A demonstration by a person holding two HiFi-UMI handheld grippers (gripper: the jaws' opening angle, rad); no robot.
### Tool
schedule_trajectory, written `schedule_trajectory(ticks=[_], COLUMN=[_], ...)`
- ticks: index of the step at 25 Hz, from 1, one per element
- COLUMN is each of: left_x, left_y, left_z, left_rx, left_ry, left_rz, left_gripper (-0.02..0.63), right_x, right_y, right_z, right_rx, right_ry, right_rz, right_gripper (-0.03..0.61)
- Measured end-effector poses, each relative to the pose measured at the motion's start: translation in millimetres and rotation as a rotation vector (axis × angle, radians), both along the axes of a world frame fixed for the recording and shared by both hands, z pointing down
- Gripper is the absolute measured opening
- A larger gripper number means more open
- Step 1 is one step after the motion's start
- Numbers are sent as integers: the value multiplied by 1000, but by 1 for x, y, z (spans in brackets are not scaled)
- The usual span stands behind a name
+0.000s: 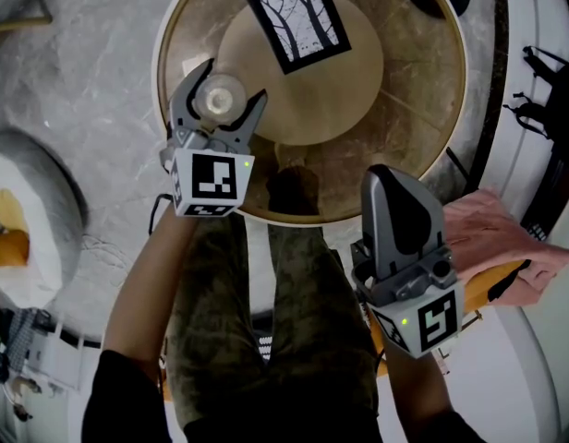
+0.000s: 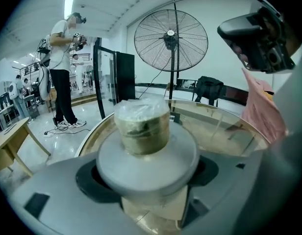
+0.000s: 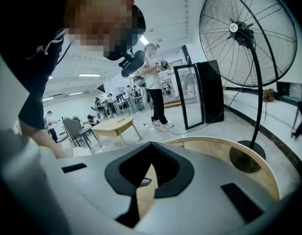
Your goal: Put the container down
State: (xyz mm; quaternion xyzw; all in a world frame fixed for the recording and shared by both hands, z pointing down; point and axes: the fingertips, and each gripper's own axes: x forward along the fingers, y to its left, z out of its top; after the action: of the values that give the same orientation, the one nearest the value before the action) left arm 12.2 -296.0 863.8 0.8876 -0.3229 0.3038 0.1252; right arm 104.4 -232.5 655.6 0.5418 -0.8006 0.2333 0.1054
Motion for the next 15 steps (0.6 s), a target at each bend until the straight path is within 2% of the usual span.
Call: schedule_trajectory(ticks=[7,15], left_x=[-3,-15], left_y=[11,14], left_z=[4,-5], left_rx=[8,-12], left_ry=[-37,28], left_rz=[48,5], left_gripper=[356,370], right_x=[-4,-13], right_y=[8,15], right_z=[-3,-8], right_rx=[-2,2], right_ry=[3,-1], right_rz=[-4,-7], right_gripper=[21,21])
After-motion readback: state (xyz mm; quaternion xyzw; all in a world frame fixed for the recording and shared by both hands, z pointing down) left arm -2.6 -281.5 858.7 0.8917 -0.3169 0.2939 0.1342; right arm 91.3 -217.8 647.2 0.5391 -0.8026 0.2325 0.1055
